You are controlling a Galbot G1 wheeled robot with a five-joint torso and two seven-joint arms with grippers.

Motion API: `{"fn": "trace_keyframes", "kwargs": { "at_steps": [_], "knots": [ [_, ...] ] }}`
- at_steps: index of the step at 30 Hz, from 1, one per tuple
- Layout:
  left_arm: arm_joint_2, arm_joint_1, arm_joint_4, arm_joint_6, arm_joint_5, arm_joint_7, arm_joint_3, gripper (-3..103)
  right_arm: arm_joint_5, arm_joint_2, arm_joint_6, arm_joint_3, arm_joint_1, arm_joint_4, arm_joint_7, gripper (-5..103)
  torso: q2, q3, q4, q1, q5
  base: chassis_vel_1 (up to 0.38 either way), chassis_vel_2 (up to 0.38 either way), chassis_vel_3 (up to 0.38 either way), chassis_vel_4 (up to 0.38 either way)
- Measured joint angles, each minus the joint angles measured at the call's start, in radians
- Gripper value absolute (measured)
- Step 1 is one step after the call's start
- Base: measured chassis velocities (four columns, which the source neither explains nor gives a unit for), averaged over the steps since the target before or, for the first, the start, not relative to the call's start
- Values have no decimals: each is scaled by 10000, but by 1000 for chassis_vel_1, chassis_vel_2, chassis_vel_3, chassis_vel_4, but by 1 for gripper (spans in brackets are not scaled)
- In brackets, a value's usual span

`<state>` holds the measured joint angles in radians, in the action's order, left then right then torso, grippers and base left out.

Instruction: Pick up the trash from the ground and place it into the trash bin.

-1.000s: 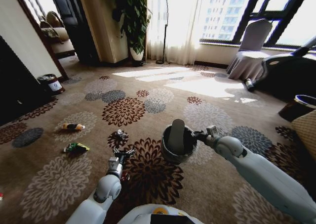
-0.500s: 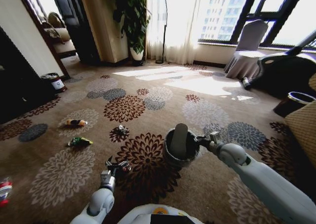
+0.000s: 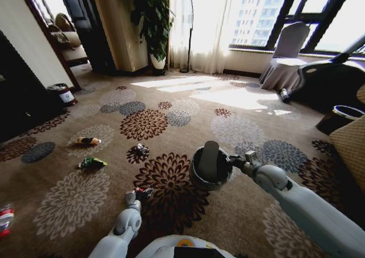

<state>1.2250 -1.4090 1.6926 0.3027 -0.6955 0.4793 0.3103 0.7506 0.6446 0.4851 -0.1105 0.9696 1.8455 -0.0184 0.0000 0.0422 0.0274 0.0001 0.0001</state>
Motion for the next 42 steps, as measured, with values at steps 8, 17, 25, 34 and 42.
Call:
{"fn": "trace_keyframes", "kwargs": {
  "at_steps": [8,17,25,34,42],
  "knots": [
    [44,210,-402,24,-94,14,-31,101,54,-63,-40,61,-114,-70,3,1,0,0,-3,0,0,0,0,0,0],
    [219,594,-1101,-126,-231,-301,-83,70,105,-162,-140,138,-233,-162,1,1,0,0,-3,0,0,0,0,0,0],
    [331,729,-1341,-200,-229,-437,-189,43,75,-152,-180,110,-226,-253,3,1,0,-1,-3,0,0,0,0,0,0],
    [380,893,-1506,-228,-226,-459,-226,11,69,-181,-221,19,-166,-240,3,1,0,-1,-3,0,2,0,0,0,0],
    [379,893,-1506,-232,-222,-462,-229,4,68,-184,-225,16,-160,-235,2,1,0,-2,-2,0,0,0,0,0,0]
  ]
}}
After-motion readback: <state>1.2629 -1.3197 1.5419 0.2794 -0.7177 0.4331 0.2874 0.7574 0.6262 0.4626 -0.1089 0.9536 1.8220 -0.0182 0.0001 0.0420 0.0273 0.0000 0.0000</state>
